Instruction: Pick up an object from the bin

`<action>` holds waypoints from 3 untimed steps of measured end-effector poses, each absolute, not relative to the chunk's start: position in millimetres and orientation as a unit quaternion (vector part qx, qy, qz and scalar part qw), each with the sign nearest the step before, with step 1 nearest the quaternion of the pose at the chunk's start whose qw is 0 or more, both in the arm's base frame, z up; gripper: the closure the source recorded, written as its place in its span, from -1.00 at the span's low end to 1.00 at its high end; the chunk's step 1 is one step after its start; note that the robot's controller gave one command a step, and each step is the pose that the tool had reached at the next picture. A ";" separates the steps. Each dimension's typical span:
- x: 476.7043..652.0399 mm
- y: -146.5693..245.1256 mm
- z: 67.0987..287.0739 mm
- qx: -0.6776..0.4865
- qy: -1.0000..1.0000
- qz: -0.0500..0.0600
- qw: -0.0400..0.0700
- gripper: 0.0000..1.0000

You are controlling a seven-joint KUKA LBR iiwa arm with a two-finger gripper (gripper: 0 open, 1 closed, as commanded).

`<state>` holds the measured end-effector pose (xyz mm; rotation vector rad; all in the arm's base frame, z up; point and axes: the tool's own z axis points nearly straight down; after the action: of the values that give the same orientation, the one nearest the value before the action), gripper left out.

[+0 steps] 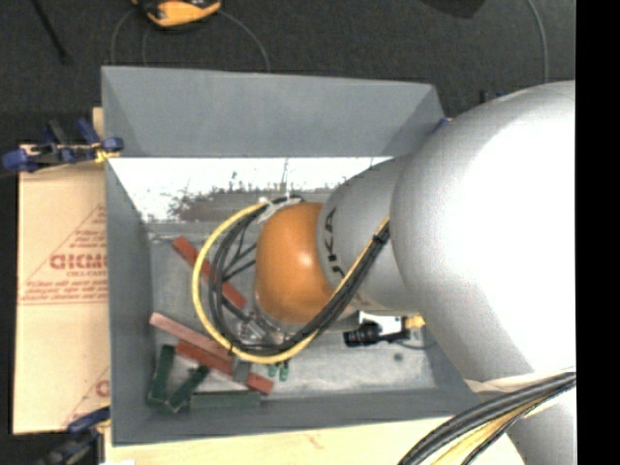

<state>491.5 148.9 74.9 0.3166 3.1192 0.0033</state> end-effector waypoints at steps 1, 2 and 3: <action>492.7 148.3 74.6 0.102 0.995 0.001 0.005 -1.00; 491.8 148.0 75.9 0.102 0.995 0.001 0.003 1.00; 491.9 148.0 75.9 0.102 0.995 0.001 0.003 1.00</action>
Offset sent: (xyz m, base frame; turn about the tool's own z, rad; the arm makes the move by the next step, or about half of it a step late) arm 0.0000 0.0000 0.0000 0.0000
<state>491.9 148.0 75.9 0.3206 3.1192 0.0018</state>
